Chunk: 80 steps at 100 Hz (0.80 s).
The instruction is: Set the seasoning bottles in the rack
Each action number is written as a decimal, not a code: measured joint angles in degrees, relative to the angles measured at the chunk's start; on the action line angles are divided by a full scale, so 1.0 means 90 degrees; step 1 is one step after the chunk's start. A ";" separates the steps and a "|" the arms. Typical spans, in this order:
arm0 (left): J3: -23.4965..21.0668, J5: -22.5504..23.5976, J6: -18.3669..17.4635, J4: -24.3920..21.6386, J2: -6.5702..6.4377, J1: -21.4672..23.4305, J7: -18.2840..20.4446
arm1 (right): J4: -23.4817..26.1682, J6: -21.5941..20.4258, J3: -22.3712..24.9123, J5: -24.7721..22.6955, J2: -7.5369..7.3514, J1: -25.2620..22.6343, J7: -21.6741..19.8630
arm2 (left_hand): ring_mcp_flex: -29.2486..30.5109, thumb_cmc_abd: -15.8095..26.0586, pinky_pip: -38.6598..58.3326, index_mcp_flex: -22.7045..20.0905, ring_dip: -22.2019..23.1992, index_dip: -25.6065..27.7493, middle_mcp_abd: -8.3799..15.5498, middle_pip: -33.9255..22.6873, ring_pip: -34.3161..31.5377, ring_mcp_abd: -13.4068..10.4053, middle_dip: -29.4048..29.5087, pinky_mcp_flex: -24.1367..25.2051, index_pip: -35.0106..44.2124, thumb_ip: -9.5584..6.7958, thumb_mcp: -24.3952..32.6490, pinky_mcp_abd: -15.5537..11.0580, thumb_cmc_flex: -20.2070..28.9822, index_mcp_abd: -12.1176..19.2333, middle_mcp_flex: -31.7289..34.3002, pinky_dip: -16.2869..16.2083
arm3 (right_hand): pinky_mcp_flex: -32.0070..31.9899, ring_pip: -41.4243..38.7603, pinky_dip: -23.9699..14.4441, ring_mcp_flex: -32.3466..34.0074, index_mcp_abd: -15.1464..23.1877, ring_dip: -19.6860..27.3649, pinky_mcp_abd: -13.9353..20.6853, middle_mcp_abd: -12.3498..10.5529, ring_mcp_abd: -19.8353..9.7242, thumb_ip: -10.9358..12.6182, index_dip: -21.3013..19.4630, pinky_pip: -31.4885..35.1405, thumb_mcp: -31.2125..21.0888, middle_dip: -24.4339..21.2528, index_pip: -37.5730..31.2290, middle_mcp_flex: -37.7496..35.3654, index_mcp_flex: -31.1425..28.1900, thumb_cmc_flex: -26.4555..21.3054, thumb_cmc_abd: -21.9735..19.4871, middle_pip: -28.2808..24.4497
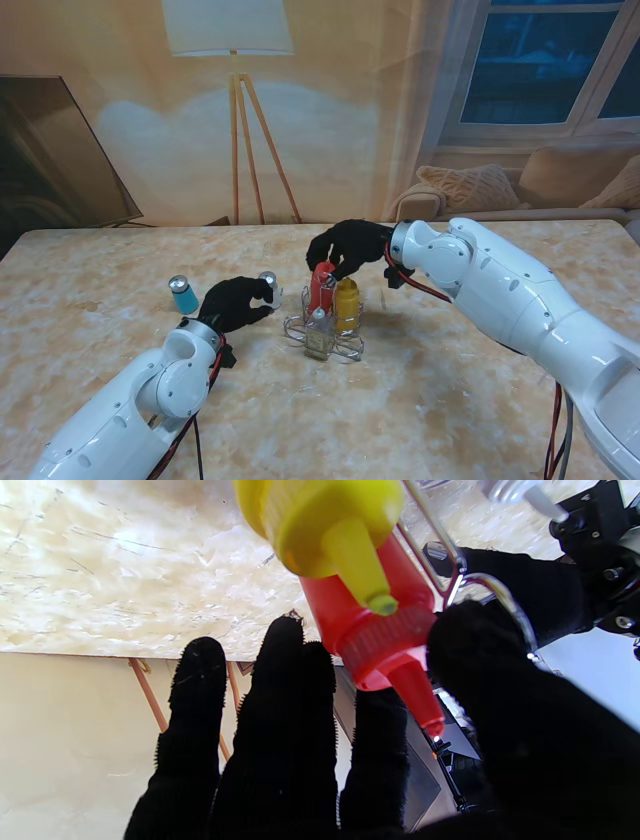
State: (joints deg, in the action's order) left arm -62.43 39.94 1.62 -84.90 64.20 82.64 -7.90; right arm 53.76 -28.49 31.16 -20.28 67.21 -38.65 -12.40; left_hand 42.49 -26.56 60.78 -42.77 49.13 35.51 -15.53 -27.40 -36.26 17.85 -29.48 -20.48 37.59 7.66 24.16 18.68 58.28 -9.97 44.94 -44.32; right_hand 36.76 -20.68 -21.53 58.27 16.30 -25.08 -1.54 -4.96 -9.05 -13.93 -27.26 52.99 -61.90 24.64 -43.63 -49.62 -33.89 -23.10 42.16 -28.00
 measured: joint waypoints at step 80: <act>0.0004 0.0004 0.0032 0.0004 0.0002 -0.0007 -0.0014 | 0.0491 0.0251 0.0537 -0.0163 -0.0111 -0.0237 -0.0075 | 0.0001 -0.0001 -0.0001 0.0000 0.0000 0.0000 0.0000 -0.0009 0.0000 -0.0001 0.0000 0.0000 0.0002 0.0000 0.0060 0.0000 0.0000 0.0003 0.0000 0.0005 | -0.0193 0.0069 0.0079 -0.0230 -0.0069 0.0002 -0.0149 0.0045 0.0152 0.0259 -0.0410 0.0008 0.0278 -0.0007 0.0236 0.0195 -0.0164 0.0064 -0.0550 0.0088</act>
State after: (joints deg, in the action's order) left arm -62.40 39.98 1.91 -84.86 64.22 82.58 -8.03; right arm 58.18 -26.23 35.99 -21.75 66.21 -40.78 -13.08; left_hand 42.50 -26.57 60.78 -42.77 49.13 35.50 -15.53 -27.48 -36.26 17.85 -29.48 -20.48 37.61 7.66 24.70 18.68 58.28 -9.95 44.94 -44.27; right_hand 35.03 -20.06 -20.82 56.20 15.68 -25.06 -2.88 -4.55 -7.68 -11.60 -30.95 53.07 -59.40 24.58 -41.51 -47.86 -35.37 -22.52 37.21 -27.21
